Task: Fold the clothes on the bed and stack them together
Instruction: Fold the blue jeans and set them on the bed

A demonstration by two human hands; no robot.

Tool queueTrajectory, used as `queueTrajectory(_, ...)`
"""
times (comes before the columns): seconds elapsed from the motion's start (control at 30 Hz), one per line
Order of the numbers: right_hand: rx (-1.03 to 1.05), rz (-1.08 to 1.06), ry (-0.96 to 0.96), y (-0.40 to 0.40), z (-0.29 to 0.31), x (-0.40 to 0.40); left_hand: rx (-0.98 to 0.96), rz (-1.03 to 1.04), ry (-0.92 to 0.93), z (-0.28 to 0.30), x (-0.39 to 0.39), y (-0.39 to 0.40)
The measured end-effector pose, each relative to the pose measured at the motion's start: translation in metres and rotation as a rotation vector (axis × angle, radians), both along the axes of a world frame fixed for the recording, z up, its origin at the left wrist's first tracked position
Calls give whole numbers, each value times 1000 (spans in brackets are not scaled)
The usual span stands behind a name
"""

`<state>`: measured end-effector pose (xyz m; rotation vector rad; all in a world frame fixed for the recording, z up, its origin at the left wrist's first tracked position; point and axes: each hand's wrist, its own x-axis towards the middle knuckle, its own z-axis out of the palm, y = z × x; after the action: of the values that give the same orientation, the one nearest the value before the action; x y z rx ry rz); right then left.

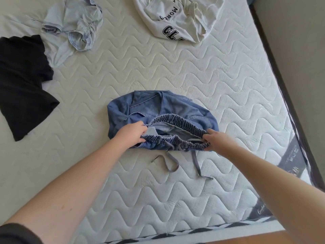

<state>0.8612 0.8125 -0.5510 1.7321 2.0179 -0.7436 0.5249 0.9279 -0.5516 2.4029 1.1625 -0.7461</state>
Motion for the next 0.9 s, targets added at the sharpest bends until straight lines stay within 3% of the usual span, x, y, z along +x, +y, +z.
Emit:
queueTrajectory(0.23, 134, -39, 3, -61, 48, 2, 58, -1, -178, 47, -26, -70)
queueTrajectory(0.37, 196, -111, 140, -85, 97, 3, 5, 45, -285, 100, -36, -100)
queueTrajectory(0.57, 291, -308, 325, -93, 170, 3, 38, 229, -444, 199, -50, -114)
queueTrajectory(0.9, 742, -248, 315, -42, 354, -25, 375, 270, -584, 406, -87, -80)
